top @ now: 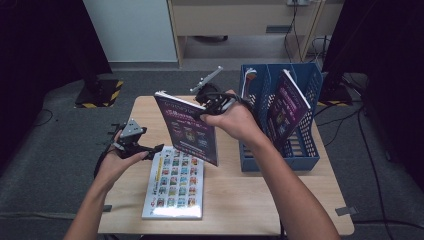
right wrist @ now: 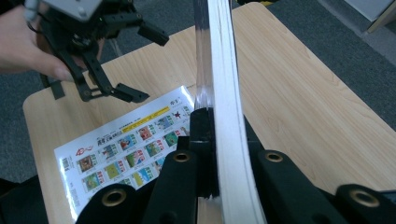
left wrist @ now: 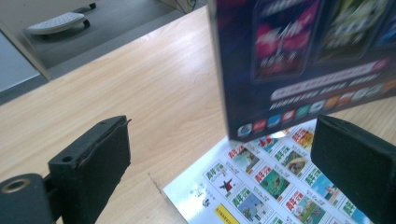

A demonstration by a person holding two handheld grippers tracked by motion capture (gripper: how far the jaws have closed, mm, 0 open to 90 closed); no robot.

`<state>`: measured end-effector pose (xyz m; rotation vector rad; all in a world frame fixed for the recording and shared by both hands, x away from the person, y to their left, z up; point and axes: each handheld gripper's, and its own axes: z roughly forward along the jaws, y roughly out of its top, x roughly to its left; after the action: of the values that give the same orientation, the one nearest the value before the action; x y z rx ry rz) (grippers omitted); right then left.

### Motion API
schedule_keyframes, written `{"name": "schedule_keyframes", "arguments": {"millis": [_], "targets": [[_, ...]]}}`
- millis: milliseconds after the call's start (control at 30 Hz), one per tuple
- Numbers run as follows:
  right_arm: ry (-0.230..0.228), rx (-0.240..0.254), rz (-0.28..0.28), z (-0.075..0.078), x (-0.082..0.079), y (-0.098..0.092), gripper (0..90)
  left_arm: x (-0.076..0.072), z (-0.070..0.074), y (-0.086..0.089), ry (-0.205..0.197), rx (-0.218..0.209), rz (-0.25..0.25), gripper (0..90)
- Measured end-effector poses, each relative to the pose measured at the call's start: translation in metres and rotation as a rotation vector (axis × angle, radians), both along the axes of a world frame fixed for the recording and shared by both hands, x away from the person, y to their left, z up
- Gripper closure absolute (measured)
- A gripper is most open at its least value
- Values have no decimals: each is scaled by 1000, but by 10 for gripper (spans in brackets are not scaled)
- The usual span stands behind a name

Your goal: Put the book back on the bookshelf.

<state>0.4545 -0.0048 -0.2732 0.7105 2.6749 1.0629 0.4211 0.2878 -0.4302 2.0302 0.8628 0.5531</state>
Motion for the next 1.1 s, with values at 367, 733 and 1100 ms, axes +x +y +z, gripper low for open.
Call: {"name": "schedule_keyframes", "arguments": {"millis": [367,733,1100], "targets": [[-13,0,3,14,-28,-18,829,-9,-33,1,24,3,30,46],[-8,32,7,19,-49,-47,829,-14,-56,4,72,66,35,47],[-5,43,90,26,-48,-76,828,-15,-60,3,83,86,32,50]]}}
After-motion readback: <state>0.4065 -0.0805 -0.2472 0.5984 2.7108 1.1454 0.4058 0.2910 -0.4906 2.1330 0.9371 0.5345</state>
